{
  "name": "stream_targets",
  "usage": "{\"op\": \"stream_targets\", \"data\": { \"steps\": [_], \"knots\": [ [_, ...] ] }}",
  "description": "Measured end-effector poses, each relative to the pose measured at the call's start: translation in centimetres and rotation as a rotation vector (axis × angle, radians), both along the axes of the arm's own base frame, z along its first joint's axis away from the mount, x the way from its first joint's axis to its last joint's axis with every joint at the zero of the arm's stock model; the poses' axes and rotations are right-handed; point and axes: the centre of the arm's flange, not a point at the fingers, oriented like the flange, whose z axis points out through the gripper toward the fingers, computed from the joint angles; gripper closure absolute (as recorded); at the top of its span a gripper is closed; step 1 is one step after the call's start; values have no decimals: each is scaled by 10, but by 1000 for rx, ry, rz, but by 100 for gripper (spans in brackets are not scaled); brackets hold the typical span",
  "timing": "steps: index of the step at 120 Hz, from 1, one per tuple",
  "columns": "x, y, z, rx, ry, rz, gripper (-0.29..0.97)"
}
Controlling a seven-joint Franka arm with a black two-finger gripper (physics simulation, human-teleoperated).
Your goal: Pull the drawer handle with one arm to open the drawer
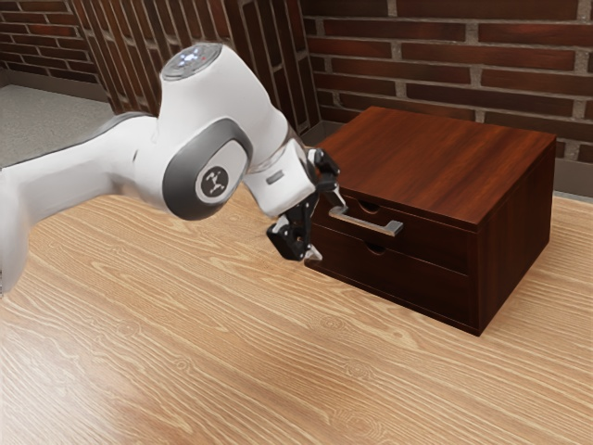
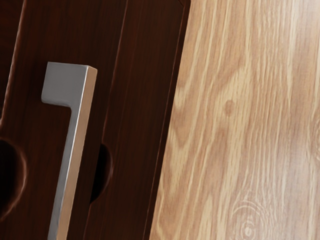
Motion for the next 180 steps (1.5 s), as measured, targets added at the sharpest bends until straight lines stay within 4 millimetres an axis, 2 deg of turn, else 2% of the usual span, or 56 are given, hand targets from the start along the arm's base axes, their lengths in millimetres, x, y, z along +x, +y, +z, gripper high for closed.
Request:
{"op": "stream_targets", "data": {
  "steps": [17,28,43,59,75,112,159,175,180],
  "knots": [
    [9,-3,-7,2,-29,-31,0],
    [10,-18,-8,-1,-42,-67,0],
    [17,-34,-25,-2,-30,-106,0],
    [20,-20,-28,2,-37,-95,0],
    [28,-7,-40,3,-41,-77,0],
    [32,-10,-37,3,-84,-87,0],
    [37,-8,-58,4,-60,-82,-1],
    [31,-1,-55,6,-57,-70,4],
    [28,-1,-56,6,-52,-70,2]
  ]
}}
